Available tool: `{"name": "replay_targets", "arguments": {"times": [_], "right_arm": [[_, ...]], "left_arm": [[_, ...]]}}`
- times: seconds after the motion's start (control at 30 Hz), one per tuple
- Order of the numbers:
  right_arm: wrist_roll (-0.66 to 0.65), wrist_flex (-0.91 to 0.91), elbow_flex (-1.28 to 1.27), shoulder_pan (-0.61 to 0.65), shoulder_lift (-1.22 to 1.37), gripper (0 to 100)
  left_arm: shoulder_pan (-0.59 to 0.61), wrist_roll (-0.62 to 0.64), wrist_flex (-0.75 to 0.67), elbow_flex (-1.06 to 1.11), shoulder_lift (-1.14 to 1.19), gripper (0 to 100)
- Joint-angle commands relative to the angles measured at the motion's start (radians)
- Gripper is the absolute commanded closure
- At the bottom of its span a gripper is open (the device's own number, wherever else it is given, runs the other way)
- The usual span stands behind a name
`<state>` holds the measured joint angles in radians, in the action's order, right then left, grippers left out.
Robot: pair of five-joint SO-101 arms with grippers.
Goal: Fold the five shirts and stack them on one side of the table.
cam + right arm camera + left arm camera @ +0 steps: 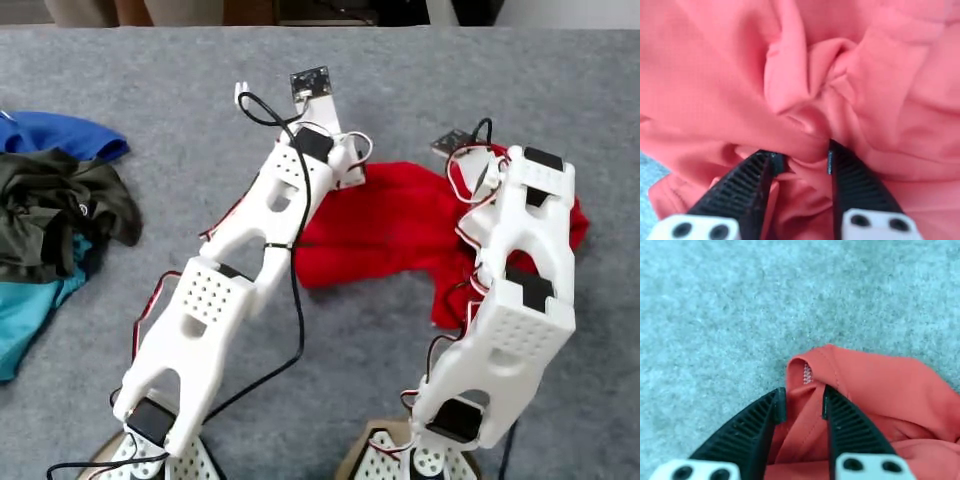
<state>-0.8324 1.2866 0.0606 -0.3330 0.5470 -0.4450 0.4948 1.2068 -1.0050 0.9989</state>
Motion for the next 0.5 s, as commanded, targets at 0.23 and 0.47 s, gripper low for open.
{"name": "replay_targets", "arguments": {"times": [0.23,0.47], "right_arm": [[0.012,-0.038,0.025,-0.033,0.01,81.3],[0.012,-0.038,0.025,-0.033,0.01,81.3]], "left_arm": [[-0.002,-0.005,0.149,-0.261,-0.018,86],[-0.003,-0.003,0.005,-0.184,0.056,86]]}}
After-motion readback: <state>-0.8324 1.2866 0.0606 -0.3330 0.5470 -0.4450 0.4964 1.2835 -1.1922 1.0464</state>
